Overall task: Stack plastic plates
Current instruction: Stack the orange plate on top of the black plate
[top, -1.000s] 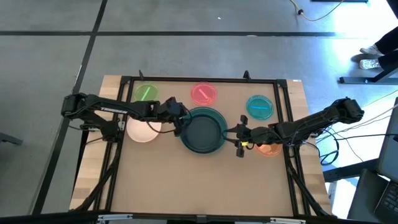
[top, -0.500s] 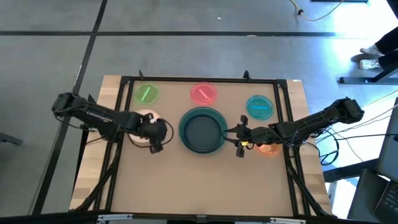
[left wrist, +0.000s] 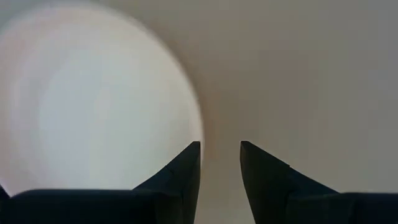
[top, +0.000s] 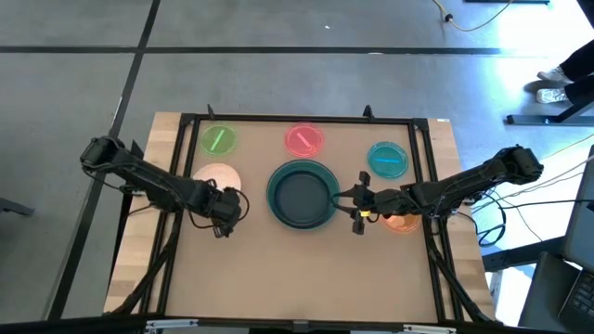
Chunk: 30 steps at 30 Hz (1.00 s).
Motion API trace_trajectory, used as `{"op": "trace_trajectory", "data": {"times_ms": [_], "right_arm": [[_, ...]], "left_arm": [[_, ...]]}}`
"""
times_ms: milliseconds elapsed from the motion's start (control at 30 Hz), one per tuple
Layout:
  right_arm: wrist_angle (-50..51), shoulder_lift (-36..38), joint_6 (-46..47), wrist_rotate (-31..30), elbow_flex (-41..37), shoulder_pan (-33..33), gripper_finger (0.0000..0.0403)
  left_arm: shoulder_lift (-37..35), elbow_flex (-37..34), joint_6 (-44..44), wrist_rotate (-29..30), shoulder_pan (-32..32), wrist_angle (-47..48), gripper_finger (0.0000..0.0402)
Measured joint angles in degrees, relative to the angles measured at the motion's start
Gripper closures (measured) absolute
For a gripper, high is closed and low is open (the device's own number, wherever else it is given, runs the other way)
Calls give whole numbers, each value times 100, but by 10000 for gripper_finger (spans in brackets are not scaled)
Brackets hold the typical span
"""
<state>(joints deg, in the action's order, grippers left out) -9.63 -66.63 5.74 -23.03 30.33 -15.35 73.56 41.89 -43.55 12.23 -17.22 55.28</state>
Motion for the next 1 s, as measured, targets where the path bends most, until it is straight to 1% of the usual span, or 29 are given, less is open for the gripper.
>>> {"op": "trace_trajectory", "data": {"times_ms": [100,267,567,733,867,1000], "right_arm": [[-3,0,0,-1,0,0,246],[-33,0,-4,-99,0,0,246],[-44,0,-4,-101,0,0,246],[-44,-1,-4,-101,0,0,246],[-46,0,-7,-101,0,0,246],[-53,0,-7,-100,0,0,246]], "left_arm": [[-2,-296,4,-104,7,-401,295],[-15,-636,7,-106,6,-743,295],[-7,-997,17,-40,6,-988,296],[-4,-952,39,-64,6,-936,296],[-4,-687,61,-23,6,-694,296],[-4,-402,55,197,6,-385,296]]}}
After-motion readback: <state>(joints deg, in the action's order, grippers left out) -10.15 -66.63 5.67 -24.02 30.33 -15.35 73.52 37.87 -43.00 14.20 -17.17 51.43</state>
